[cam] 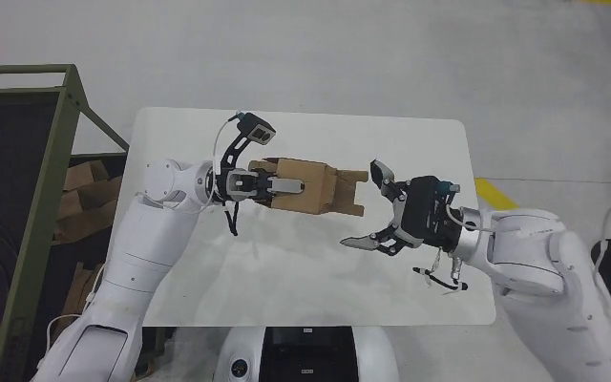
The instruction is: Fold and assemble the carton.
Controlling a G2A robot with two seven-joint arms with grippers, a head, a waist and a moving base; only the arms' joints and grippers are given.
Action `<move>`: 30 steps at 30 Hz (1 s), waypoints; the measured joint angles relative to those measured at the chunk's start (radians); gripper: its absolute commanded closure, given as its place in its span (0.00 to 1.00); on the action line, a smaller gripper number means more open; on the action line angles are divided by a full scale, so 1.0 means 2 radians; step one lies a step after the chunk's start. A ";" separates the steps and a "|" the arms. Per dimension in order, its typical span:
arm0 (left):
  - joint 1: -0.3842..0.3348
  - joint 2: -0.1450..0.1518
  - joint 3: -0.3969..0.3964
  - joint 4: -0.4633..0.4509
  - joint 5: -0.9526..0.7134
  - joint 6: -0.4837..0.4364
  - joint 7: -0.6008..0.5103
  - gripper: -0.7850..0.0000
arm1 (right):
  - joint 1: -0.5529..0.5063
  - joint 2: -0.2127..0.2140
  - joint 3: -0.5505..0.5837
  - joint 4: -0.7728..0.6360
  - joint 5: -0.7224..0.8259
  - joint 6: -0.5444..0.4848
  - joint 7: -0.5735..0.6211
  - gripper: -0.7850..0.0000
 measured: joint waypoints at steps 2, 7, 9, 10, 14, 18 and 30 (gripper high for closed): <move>0.001 0.001 -0.002 -0.002 0.013 -0.007 0.006 1.00 | -0.006 0.001 0.009 0.000 0.030 0.032 0.016 0.00; 0.005 0.002 -0.002 -0.005 0.019 -0.005 0.012 1.00 | -0.011 0.003 0.025 0.002 0.084 0.071 0.027 0.00; 0.006 0.002 -0.003 -0.005 0.016 -0.002 0.013 1.00 | -0.011 0.003 0.025 0.003 0.084 0.071 0.027 0.00; 0.006 0.002 -0.003 -0.005 0.016 -0.001 0.013 1.00 | -0.011 0.003 0.025 0.003 0.083 0.070 0.027 0.00; 0.006 0.002 -0.003 -0.005 0.016 -0.001 0.013 1.00 | -0.011 0.003 0.025 0.002 0.083 0.070 0.027 0.00; 0.009 0.002 -0.002 -0.010 0.031 -0.002 0.027 1.00 | -0.014 0.002 0.021 -0.002 0.078 0.079 0.024 0.00; 0.025 0.006 0.000 -0.040 0.117 -0.022 0.084 1.00 | 0.014 0.000 0.012 -0.065 0.096 0.241 0.084 0.00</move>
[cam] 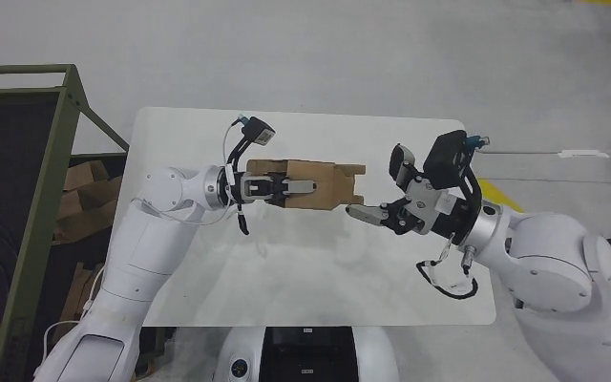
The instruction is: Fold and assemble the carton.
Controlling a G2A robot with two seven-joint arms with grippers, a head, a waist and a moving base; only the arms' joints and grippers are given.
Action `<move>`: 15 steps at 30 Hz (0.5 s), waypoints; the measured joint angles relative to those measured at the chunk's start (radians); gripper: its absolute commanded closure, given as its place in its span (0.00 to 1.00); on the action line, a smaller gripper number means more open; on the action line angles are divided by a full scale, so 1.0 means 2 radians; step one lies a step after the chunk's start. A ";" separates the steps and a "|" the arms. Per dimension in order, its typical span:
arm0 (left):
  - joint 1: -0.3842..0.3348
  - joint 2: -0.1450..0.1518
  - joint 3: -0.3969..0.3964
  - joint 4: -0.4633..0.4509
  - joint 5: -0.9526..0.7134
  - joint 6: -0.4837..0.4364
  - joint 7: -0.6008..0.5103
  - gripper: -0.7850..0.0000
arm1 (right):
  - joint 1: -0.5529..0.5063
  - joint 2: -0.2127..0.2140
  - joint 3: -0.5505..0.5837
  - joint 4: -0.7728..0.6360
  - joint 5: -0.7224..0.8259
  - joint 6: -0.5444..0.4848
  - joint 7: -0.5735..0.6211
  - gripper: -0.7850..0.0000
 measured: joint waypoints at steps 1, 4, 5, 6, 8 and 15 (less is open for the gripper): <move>0.000 0.000 0.000 -0.001 0.000 -0.001 0.000 1.00 | 0.003 0.000 -0.002 -0.009 -0.015 0.021 0.010 0.00; 0.001 0.001 0.001 -0.004 0.001 -0.005 -0.001 1.00 | 0.012 -0.001 -0.018 -0.026 -0.053 0.064 0.032 0.00; 0.001 0.001 0.001 -0.005 0.000 -0.007 -0.002 1.00 | 0.015 -0.001 -0.024 -0.028 -0.061 0.074 0.036 0.00; 0.001 0.001 0.001 -0.006 -0.001 -0.008 -0.003 1.00 | 0.019 -0.001 -0.029 -0.028 -0.068 0.083 0.040 0.00; 0.001 0.002 0.001 -0.006 -0.002 -0.009 -0.004 1.00 | 0.028 -0.003 -0.041 -0.024 -0.082 0.100 0.050 0.00; 0.001 0.003 0.001 -0.007 -0.004 -0.014 -0.007 1.00 | 0.053 -0.007 -0.069 -0.006 -0.113 0.151 0.079 0.00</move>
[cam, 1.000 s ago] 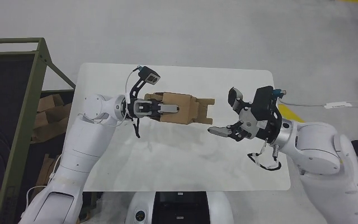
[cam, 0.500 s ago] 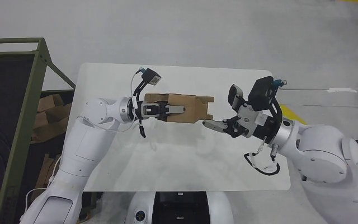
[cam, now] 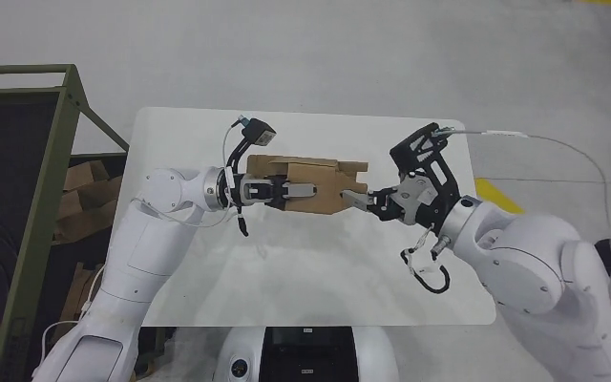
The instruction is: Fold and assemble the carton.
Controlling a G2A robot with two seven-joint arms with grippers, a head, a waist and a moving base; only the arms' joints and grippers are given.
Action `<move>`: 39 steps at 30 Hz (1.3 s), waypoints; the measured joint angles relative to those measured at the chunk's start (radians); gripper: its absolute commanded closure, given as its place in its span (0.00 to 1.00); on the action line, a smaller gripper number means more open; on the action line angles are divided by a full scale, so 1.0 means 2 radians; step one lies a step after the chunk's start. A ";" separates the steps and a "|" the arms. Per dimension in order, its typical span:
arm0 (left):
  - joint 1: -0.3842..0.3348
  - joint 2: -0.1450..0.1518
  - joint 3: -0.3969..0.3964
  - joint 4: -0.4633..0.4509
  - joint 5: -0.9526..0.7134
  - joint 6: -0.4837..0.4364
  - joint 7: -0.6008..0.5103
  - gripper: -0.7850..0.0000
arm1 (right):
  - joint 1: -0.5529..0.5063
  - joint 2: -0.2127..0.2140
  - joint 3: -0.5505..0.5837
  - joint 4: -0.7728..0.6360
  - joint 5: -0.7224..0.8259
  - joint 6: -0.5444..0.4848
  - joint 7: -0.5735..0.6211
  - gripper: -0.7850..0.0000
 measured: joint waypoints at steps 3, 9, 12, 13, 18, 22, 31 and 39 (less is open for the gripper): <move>0.000 0.001 -0.001 0.000 -0.006 -0.006 -0.003 1.00 | 0.003 -0.001 -0.002 0.009 0.001 0.012 0.002 0.00; -0.003 0.001 -0.002 0.003 -0.027 -0.016 -0.015 1.00 | -0.006 -0.002 0.010 0.020 0.023 0.009 -0.006 0.00; -0.005 0.001 -0.001 0.007 -0.037 -0.020 -0.022 1.00 | -0.014 -0.003 0.019 0.028 0.059 -0.008 -0.019 0.00; -0.006 0.001 -0.001 0.009 -0.039 -0.021 -0.023 1.00 | -0.017 -0.003 0.024 0.033 0.076 -0.019 -0.024 0.00; -0.010 0.001 0.001 0.015 -0.053 -0.025 -0.030 1.00 | -0.027 -0.003 0.039 0.054 0.139 -0.065 -0.039 0.00; -0.013 0.001 0.003 0.017 -0.058 -0.028 -0.036 1.00 | -0.032 -0.003 0.046 0.068 0.159 -0.087 -0.044 0.00; -0.016 0.002 0.005 0.020 -0.072 -0.032 -0.042 1.00 | -0.036 -0.003 0.052 0.086 0.185 -0.105 -0.053 0.00; -0.022 0.001 0.011 0.018 -0.079 -0.028 -0.046 1.00 | -0.034 -0.004 0.049 0.112 0.226 -0.140 -0.056 0.00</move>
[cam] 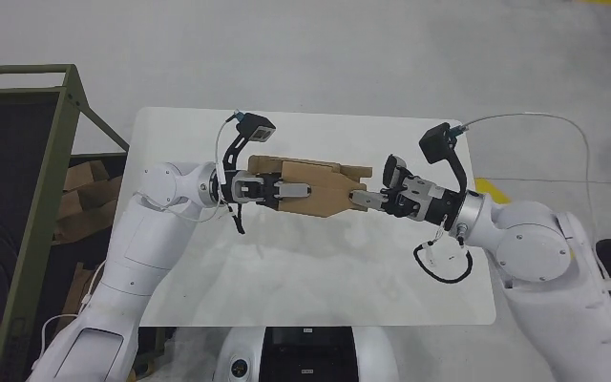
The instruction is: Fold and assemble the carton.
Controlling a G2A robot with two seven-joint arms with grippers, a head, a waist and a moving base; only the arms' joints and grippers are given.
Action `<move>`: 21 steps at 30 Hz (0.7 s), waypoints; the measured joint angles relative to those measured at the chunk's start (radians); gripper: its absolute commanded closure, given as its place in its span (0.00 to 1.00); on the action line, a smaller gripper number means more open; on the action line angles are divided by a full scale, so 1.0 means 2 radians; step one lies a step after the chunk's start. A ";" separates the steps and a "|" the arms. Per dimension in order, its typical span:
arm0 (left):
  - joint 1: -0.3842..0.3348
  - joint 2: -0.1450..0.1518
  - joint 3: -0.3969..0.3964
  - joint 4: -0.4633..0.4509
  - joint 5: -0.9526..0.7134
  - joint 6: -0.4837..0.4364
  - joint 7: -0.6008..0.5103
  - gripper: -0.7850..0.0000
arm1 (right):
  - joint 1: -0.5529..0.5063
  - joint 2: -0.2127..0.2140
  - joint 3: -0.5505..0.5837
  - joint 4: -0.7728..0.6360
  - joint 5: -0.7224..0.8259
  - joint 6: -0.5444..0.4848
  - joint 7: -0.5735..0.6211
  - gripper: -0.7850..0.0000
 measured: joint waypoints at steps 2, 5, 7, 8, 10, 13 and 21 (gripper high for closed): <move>-0.001 0.000 0.001 -0.001 -0.002 0.001 -0.001 1.00 | 0.002 0.000 -0.002 0.006 0.005 -0.005 0.000 0.00; -0.001 0.000 0.002 -0.003 -0.005 0.001 -0.001 1.00 | 0.003 -0.001 -0.004 0.014 0.015 -0.012 -0.002 0.00; -0.002 0.001 0.002 -0.004 -0.006 0.000 0.000 1.00 | 0.003 -0.001 -0.004 0.020 0.024 -0.019 -0.004 0.00; -0.002 0.001 0.003 -0.005 -0.007 0.000 0.000 1.00 | 0.003 -0.001 -0.004 0.022 0.030 -0.023 -0.005 0.00; -0.002 0.001 0.003 -0.007 -0.008 0.000 0.000 1.00 | 0.003 -0.002 -0.004 0.029 0.042 -0.033 -0.005 0.00; -0.001 0.001 0.004 -0.010 -0.010 -0.001 0.001 1.00 | 0.003 -0.002 -0.004 0.038 0.059 -0.048 -0.005 0.00; 0.000 0.003 0.007 -0.014 -0.014 -0.003 0.003 1.00 | 0.004 -0.002 -0.005 0.053 0.087 -0.073 -0.003 0.05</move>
